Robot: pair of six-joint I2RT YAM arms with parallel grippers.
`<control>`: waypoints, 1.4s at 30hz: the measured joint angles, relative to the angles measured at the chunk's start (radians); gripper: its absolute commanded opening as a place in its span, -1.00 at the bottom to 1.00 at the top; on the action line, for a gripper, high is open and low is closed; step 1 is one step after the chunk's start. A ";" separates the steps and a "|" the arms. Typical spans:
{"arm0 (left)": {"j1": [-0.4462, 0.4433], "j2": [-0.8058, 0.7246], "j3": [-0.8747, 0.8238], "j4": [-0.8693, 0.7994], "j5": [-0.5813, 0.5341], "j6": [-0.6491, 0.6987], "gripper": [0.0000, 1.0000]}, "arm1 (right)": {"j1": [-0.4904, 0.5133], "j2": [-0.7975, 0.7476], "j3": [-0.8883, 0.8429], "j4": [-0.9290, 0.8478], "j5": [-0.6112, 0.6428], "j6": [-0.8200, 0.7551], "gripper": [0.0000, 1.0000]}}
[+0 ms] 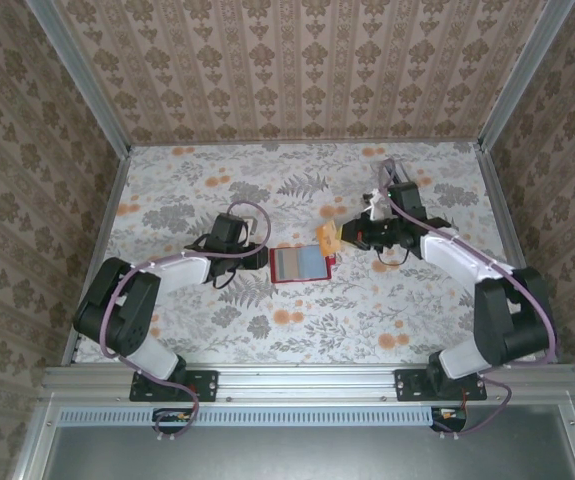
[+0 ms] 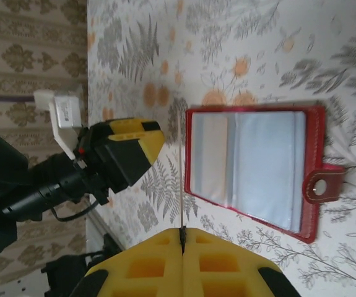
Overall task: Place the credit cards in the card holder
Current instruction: Insert the credit card into the card slot.
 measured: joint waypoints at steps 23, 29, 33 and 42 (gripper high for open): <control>-0.026 -0.005 -0.006 0.008 0.006 0.000 -0.21 | 0.071 0.352 -0.055 0.315 -0.071 0.083 -1.00; -0.028 -0.004 -0.006 0.008 0.007 -0.005 -0.33 | 0.077 0.354 -0.055 0.387 -0.078 0.094 -1.00; -0.033 0.029 0.005 0.006 0.020 -0.012 -0.47 | 0.083 0.354 -0.055 0.413 -0.078 0.092 -1.00; -0.033 0.066 0.008 0.008 0.047 -0.016 -0.54 | 0.083 0.366 -0.056 0.454 -0.078 0.079 -1.00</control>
